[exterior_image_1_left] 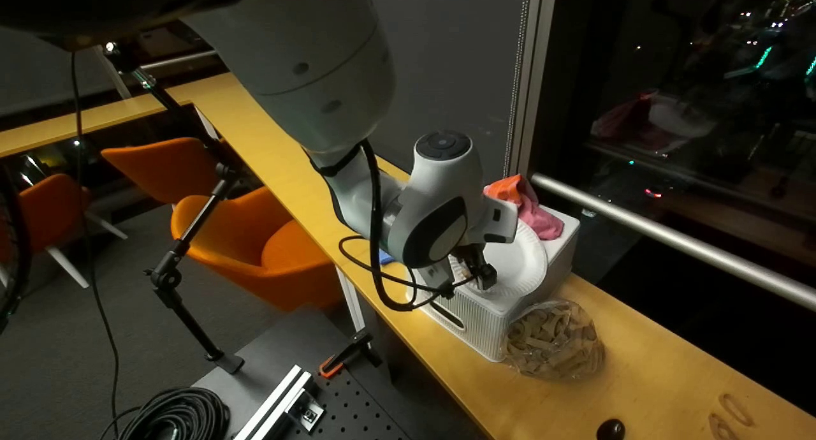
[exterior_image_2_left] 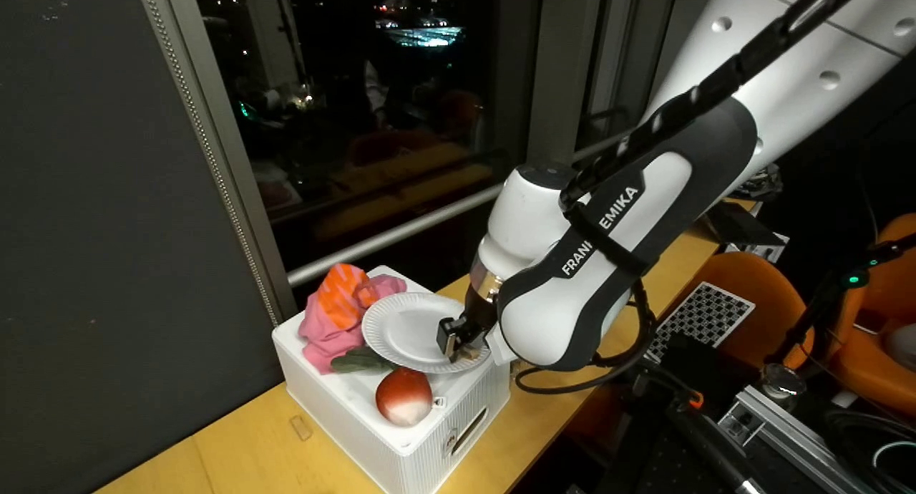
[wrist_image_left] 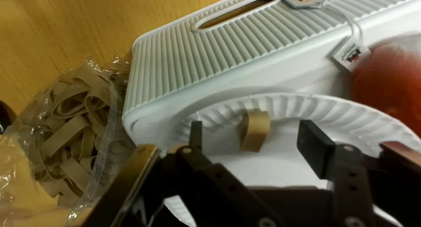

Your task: Remove the rubber bands from the plate and put them in the rubber band pack

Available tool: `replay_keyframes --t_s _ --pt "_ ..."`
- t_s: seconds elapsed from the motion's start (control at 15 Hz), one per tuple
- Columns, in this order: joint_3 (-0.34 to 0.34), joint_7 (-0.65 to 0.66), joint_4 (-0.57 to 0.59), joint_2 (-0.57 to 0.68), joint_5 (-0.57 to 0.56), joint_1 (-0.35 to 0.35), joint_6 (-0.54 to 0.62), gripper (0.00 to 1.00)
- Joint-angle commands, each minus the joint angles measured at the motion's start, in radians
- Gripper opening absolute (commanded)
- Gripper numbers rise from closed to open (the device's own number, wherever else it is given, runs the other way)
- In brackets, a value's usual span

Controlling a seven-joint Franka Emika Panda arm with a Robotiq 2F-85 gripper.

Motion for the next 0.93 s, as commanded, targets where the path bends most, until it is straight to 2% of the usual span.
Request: replay_keyframes --t_s 0.0,0.33,0.4,0.67,0.87 --pt "0.004 -0.022 0.008 0.013 0.025 0.002 0.024 0.43" --pt "-0.004 -0.016 0.003 0.003 0.025 0.009 0.019 0.03" --pt "-0.004 -0.016 -0.004 -0.006 0.026 0.008 0.014 0.0" --pt "-0.033 -0.003 -0.047 -0.053 0.021 0.022 -0.003 0.01" --pt "-0.119 0.018 -0.13 -0.131 -0.005 0.068 -0.011 0.01"
